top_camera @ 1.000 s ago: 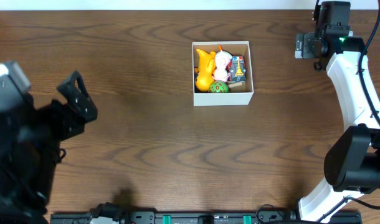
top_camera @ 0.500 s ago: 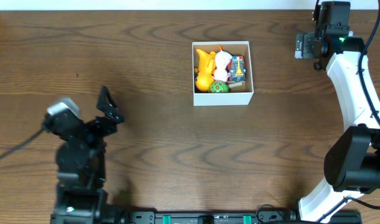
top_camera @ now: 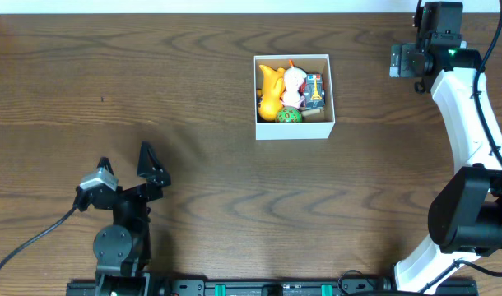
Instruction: Pack container
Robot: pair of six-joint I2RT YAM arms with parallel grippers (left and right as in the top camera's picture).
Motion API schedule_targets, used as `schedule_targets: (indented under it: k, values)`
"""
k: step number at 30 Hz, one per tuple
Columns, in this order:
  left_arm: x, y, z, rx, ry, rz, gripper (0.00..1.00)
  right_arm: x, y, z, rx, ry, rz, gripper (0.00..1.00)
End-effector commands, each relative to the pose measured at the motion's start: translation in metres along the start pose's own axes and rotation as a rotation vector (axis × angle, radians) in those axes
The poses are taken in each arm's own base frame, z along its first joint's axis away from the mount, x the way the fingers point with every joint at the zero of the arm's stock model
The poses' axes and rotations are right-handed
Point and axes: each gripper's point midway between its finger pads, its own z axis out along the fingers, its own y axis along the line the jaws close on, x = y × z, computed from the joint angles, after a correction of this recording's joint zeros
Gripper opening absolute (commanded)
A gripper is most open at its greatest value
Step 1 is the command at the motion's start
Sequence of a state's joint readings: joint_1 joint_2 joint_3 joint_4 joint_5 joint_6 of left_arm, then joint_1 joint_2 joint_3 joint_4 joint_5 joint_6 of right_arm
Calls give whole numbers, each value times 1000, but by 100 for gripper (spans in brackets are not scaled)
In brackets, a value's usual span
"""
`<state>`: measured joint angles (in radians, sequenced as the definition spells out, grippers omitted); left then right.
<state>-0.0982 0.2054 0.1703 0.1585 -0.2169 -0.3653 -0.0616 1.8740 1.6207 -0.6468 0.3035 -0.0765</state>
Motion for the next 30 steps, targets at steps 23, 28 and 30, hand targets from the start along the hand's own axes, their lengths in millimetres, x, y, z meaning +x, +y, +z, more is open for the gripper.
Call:
schedule_targets:
  k: [23, 28, 30]
  values:
    - [31, 27, -8, -3, -23, 10, 98, -5, -3, -2, 5, -11, 18, 99]
    - [44, 33, -8, -28, 31, 29, 98, -5, -3, -2, 6, -11, 18, 99]
    - [50, 36, -8, -40, 56, 35, 98, -5, -3, -2, 5, -11, 18, 99]
